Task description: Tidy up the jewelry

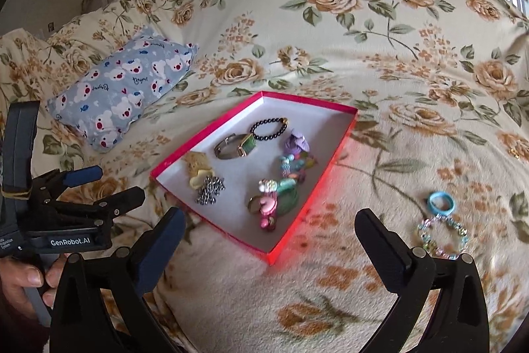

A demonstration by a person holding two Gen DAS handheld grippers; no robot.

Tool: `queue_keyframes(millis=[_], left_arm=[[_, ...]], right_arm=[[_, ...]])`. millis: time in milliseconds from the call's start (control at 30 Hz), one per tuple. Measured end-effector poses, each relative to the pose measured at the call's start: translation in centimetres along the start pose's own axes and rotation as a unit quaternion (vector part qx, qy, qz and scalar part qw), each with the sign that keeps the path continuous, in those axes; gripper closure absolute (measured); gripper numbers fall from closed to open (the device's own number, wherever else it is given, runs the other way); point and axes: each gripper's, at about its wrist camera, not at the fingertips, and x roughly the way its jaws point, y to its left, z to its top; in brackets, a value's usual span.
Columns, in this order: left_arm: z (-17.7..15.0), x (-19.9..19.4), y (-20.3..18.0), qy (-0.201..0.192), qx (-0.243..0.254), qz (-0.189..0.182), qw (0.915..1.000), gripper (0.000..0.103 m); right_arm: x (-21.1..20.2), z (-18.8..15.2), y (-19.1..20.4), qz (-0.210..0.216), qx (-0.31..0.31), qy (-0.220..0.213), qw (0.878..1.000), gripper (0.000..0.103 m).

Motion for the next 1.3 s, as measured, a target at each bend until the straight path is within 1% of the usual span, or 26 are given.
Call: queue_keyframes(millis=[233, 567, 833, 1300], left_arm=[[-0.2, -0.3, 0.5, -0.009, -0.006, -0.003, 0.9999, 0.001], [0.3, -1.5, 0.2, -0.033, 0.008, 0.016, 0.9993, 0.001], [0.5, -1.7, 0.3, -0.037, 0.004, 0.016, 0.9992, 0.001], [0.6, -1.6, 0.5, -0.036, 0.006, 0.015, 0.9992, 0.001]], right_arm=[[0.0, -0.2, -0.2, -0.002, 0.006, 0.002, 1.0, 0.0], [-0.5, 0.8, 0.6, -0.007, -0.008, -0.012, 1.0, 0.0], [-0.4, 1.5, 1.0, -0.011, -0.016, -0.018, 1.0, 0.0], [-0.1, 1.3, 1.4, -0.006, -0.021, -0.011, 1.0, 0.0]])
